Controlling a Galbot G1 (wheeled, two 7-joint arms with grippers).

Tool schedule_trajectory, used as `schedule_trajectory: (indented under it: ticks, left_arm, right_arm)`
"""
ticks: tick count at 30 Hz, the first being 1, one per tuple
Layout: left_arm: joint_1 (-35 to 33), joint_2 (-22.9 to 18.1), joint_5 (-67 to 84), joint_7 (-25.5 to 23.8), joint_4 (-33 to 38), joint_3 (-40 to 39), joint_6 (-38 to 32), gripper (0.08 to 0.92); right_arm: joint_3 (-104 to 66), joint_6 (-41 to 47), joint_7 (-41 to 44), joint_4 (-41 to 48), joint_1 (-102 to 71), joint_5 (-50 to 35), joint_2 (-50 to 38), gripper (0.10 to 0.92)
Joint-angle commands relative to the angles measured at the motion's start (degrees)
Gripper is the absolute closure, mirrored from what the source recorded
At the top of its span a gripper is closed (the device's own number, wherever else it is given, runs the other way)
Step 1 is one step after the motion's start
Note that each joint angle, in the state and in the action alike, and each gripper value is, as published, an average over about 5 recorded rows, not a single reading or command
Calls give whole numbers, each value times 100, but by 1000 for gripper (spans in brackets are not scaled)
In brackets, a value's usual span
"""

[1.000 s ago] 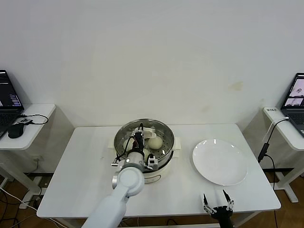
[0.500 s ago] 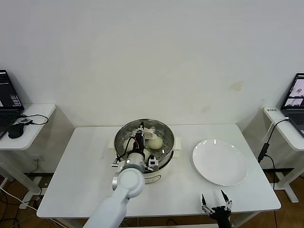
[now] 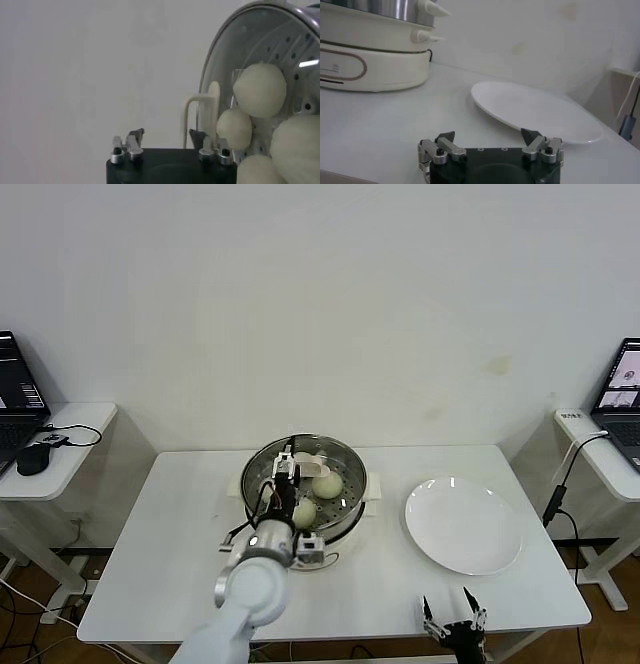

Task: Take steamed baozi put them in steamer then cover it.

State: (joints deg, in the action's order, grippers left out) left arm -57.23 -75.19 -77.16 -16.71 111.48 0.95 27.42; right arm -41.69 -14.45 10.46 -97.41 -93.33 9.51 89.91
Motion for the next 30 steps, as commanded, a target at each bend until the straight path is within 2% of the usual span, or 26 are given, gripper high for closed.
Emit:
schedule_trajectory:
  ticks: [1, 4, 6, 9, 12, 20, 25, 30]
  left_arm:
    - [-1716, 833, 2821, 1116, 2062, 885, -104, 212]
    - [-2412, 1003, 5223, 2088, 2138, 1540, -531, 182]
    - [-2841, 958, 6847, 2560, 2030, 2063, -1284, 179]
    - [-3311, 775, 8252, 2917, 1878, 2653, -2217, 177]
    - [-3661, 651, 9082, 3212, 1876, 2898, -2355, 177]
    - [-4765, 276, 9686, 3280, 1496, 3001, -3739, 177]
    - [-5045, 95, 9607, 3261, 971, 3008, -4193, 177]
    - [-5161, -6, 9568, 3155, 822, 3057, -4410, 177]
  right_arm:
    - [4, 13, 9, -47, -42, -49, -42, 203]
    - [11, 22, 17, -100, -84, -108, -86, 202]
    - [22, 26, 22, -147, -115, -151, -113, 203]
    - [62, 40, 34, -233, -175, -262, -179, 203]
    - [126, 77, 60, -350, -253, -442, -297, 202]
    - [319, 296, 148, -852, -520, -1012, -710, 203]
    - [339, 348, 164, -1040, -624, -1109, -807, 203]
    - [384, 322, 174, -1125, -699, -1118, -825, 202]
